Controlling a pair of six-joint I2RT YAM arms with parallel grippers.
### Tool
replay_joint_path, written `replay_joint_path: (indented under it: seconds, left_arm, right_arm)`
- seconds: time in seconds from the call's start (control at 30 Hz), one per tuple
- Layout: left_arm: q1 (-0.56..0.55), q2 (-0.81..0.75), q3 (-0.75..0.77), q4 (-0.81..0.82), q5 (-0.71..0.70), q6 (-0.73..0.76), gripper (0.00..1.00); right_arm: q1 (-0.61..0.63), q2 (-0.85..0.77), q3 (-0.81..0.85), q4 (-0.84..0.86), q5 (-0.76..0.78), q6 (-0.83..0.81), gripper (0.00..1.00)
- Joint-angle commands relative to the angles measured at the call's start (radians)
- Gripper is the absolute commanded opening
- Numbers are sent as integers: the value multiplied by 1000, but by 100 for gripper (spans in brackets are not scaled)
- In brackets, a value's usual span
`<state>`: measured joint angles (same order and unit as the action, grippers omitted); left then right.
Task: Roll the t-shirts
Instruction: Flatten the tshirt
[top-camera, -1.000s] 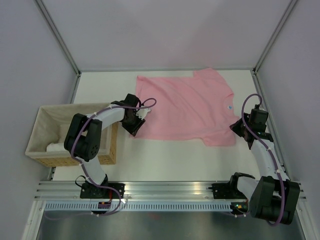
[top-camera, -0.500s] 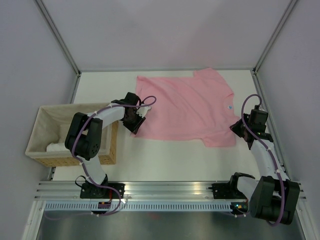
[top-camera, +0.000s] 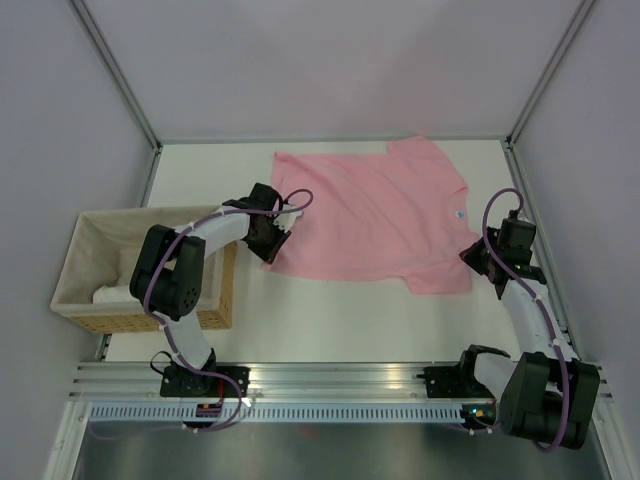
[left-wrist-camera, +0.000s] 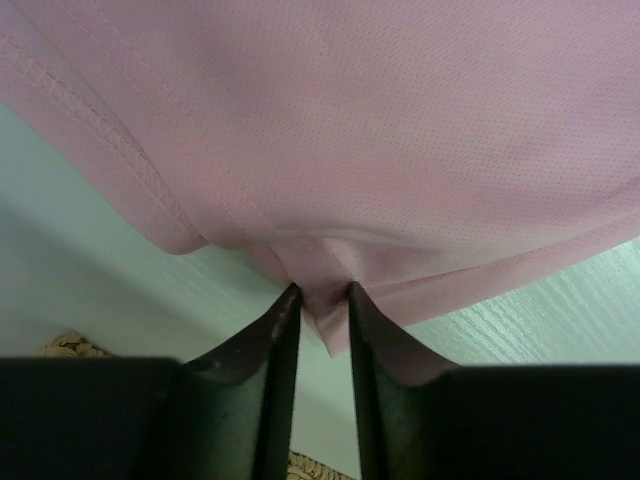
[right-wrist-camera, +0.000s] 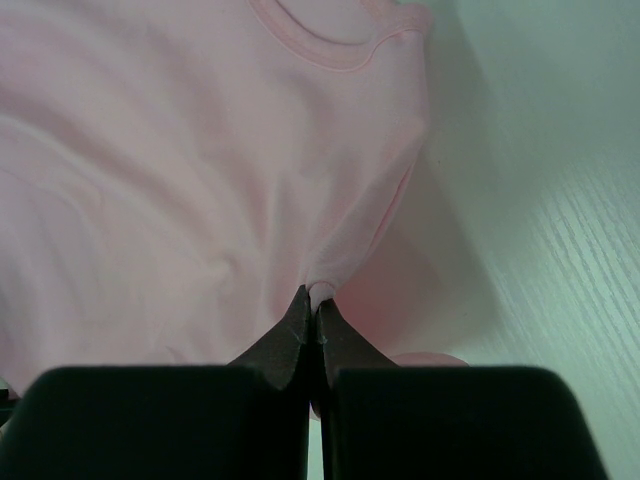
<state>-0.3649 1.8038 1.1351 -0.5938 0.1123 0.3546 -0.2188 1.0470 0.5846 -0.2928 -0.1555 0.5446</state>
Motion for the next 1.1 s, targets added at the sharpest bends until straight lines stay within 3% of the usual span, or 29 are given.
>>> replay_joint_path:
  seconds: [0.0, 0.2, 0.4, 0.67, 0.77, 0.9, 1.07]
  left_arm:
    - [1, -52, 6, 43, -28, -28, 37]
    - [3, -81, -21, 81, -57, -19, 41]
    - [1, -43, -21, 81, -40, -20, 34]
    - [4, -6, -17, 75, -54, -20, 38]
    - [4, 12, -17, 58, -25, -23, 34]
    - [4, -6, -23, 54, -7, -37, 19]
    - [4, -17, -23, 43, -13, -26, 7]
  right_arm:
    - [-4, -12, 1, 18, 20, -17, 0]
    - [-4, -10, 1, 18, 20, -15, 0]
    - [-4, -13, 6, 11, 19, -20, 0]
    - [-4, -12, 6, 12, 25, -20, 0]
    - [-4, -15, 4, 9, 28, -25, 0]
    - [-4, -19, 6, 4, 37, -29, 0]
    - [-4, -19, 11, 4, 36, -26, 0]
